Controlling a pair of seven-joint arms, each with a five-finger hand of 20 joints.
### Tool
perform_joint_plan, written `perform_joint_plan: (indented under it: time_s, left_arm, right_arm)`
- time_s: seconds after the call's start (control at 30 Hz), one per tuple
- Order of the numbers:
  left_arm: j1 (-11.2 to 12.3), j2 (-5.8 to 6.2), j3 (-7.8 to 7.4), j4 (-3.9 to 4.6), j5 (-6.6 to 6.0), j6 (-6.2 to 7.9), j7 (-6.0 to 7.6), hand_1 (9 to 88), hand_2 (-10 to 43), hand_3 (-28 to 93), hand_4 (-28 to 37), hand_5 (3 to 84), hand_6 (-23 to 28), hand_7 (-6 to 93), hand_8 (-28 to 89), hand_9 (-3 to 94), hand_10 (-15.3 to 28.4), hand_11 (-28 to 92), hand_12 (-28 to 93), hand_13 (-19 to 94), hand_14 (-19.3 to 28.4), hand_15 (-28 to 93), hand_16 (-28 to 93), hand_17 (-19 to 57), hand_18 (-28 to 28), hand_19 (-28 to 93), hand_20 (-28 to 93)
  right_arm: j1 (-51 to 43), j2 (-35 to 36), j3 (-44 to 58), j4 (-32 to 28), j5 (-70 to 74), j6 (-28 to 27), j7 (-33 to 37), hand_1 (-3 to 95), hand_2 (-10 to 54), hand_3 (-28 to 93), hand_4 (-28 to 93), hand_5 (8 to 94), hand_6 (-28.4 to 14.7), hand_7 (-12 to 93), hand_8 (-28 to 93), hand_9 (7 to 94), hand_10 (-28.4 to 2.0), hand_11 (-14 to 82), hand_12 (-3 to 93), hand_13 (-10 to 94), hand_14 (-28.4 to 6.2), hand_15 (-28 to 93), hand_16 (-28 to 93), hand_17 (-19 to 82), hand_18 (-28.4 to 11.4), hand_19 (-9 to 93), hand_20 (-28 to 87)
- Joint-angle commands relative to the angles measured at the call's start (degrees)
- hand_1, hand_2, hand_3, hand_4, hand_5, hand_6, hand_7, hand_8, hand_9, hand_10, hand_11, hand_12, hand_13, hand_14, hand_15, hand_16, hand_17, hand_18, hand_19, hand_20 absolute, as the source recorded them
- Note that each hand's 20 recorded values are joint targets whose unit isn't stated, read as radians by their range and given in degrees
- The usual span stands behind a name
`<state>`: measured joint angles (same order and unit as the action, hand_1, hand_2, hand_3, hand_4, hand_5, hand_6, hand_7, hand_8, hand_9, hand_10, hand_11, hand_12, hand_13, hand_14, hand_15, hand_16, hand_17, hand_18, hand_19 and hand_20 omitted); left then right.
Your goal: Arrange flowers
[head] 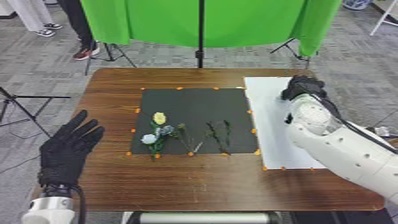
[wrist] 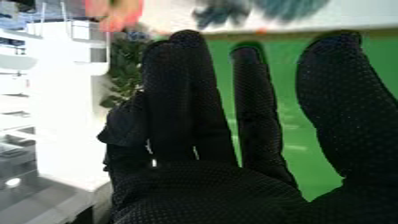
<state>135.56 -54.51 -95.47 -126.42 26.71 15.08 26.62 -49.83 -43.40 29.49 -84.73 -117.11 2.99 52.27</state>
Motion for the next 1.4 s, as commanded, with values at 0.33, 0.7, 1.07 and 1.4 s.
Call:
perform_joint_plan:
  time_s: [0.33,0.7,1.07,1.4]
  left_arm:
    - [-0.07,1.79,1.37,0.76,-2.36,0.92,0.87,23.9,6.6,81,-23.4,40.5,11.0,12.1,-9,35.6,20.5,27,12,26,27.3,54,-8,-8.9,25.5,54,18]
    - [0.02,1.16,1.25,0.65,-1.72,0.41,0.49,23.8,6.6,81,-23.3,40.7,11.1,12.0,-8,35.7,20.5,27,12,26,27.3,54,-8,-9.0,25.5,53,18]
    - [0.40,1.30,1.10,0.36,-1.80,0.75,0.43,23.8,6.6,81,-23.3,40.7,11.2,11.9,-9,35.6,20.5,27,12,26,27.3,54,-8,-9.0,25.5,53,18]
    - [0.07,0.64,1.13,0.37,-1.39,0.62,-0.35,24.0,6.8,80,-23.4,40.7,11.2,12.0,-8,35.7,20.6,27,12,25,27.4,54,-8,-9.0,25.5,53,18]
  right_arm:
    - [-0.62,-2.52,-5.11,3.01,-6.34,0.88,-1.01,51.5,-9.5,66,-28,82.0,5.9,16,-3,85.6,-6.9,16.6,26.6,70,-6.8,71,16,25,-22.9,92,53]
    - [4.24,-1.96,-8.82,-0.95,-8.06,11.73,-0.94,57.0,-9.5,67,-28,89.8,3.6,16,1,93.7,-5.0,23.6,29.2,77,-4.8,70,19,31,-23.0,93,57]
    - [3.79,-4.86,-6.68,-9.55,-11.00,13.82,-5.26,56.7,-9.5,69,-28,90.6,2.6,15,2,93.7,-5.4,24.8,28.5,78,-5.1,71,20,32,-23.2,93,58]
    - [-4.89,-12.38,-1.64,-14.78,-14.64,1.66,-14.81,55.2,-9.5,71,-28,89.9,2.3,15,3,93.7,-6.1,25.1,29.2,75,-6.0,72,20,30,-22.6,93,59]
